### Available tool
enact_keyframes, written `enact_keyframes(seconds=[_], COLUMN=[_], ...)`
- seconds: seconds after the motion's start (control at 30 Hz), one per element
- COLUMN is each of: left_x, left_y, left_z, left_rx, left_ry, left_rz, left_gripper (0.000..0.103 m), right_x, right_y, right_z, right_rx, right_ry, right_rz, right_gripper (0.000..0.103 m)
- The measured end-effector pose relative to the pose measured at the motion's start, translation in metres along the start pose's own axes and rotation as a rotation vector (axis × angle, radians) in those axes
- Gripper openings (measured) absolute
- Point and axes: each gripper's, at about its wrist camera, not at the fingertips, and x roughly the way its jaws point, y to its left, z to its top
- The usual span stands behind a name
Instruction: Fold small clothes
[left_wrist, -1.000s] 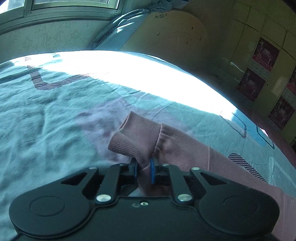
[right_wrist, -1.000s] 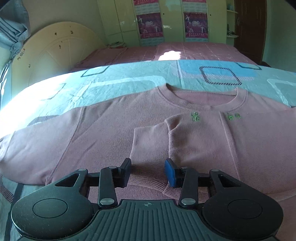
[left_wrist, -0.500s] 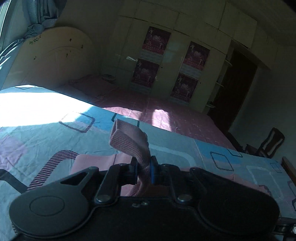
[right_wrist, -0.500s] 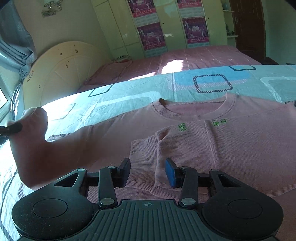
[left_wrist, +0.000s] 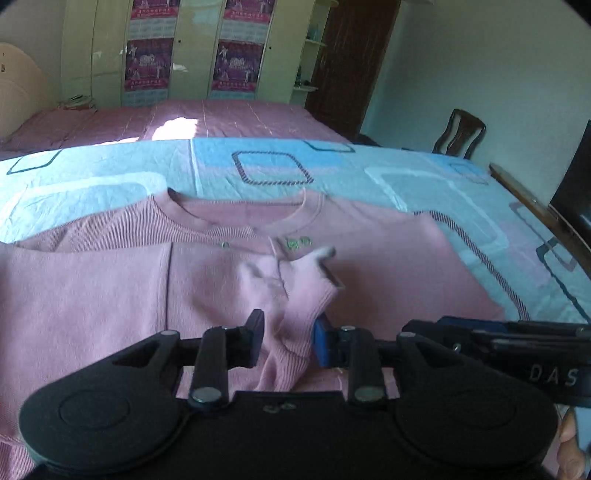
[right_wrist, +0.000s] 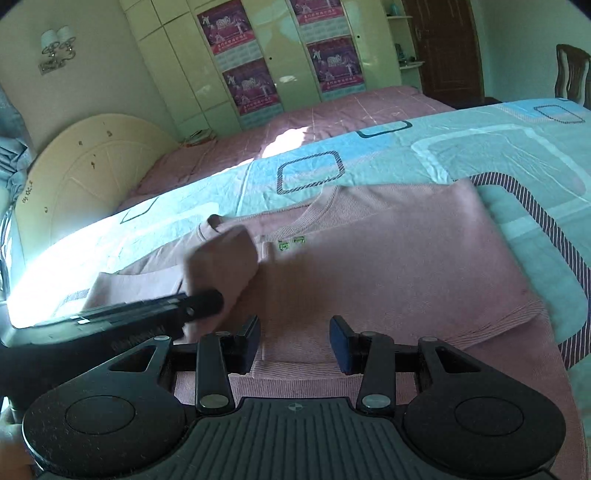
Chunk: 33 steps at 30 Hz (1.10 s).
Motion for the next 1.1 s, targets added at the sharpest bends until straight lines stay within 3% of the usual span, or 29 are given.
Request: enact_keyframes(seconds=[0.07,0.1,0.13,0.2,0.37,0.57,0.7,0.8,0.9,0.93,0.97,1.1], left_x=[-0.013,-0.019,-0.031,-0.042,-0.071,-0.093,-0.096,-0.093,-0.090,-0.091,-0.091,-0.092], left_y=[-0.007,-0.005,-0.002,0.006,0.043,0.091,0.110,0.117,0.122,0.124,0.125,0.127], left_z=[-0.010,-0.011,-0.014,-0.014,-0.024,-0.046,-0.054,-0.059,-0.063,-0.064,-0.066,-0.068], left_rx=[0.002,0.003,0.004,0.004,-0.028,-0.143,-0.182,-0.193,-0.219,-0.223,-0.219,-0.210], left_ry=[-0.025,-0.044,-0.071,-0.082,-0.079,-0.046,-0.023,-0.004,0.010,0.011,0.013,0.014], left_rz=[0.020,0.039,0.063,0.092,0.225,0.352,0.379,0.380,0.368,0.364,0.364,0.360], left_gripper=[0.065,0.069,0.071,0.071,0.071,0.070,0.070,0.070,0.070,0.070,0.070,0.070], right_x=[0.001,0.002,0.003,0.006,0.024,0.053,0.064,0.067,0.069,0.068,0.066,0.061], right_y=[-0.002,-0.002,-0.002,0.000,0.015,0.031,0.041,0.049,0.053,0.054,0.054,0.057], right_z=[-0.002,-0.001,-0.003,-0.004,-0.003,-0.002,-0.003,-0.003,-0.002,-0.001,0.000,0.004], right_rx=[-0.003,-0.002,0.000,0.000,-0.030,-0.061,-0.083,-0.091,-0.103,-0.106,-0.111,-0.143], right_ry=[0.010,0.015,0.022,0.021,0.057,0.107,0.112,0.109,0.106,0.099,0.093,0.064], right_rz=[0.015,0.021,0.028,0.038,0.054,0.026,0.015,0.026,0.024,0.027,0.031,0.032], right_gripper=[0.042,0.044,0.055,0.065,0.065,0.065,0.063,0.033,0.018,0.004,0.000,0.000])
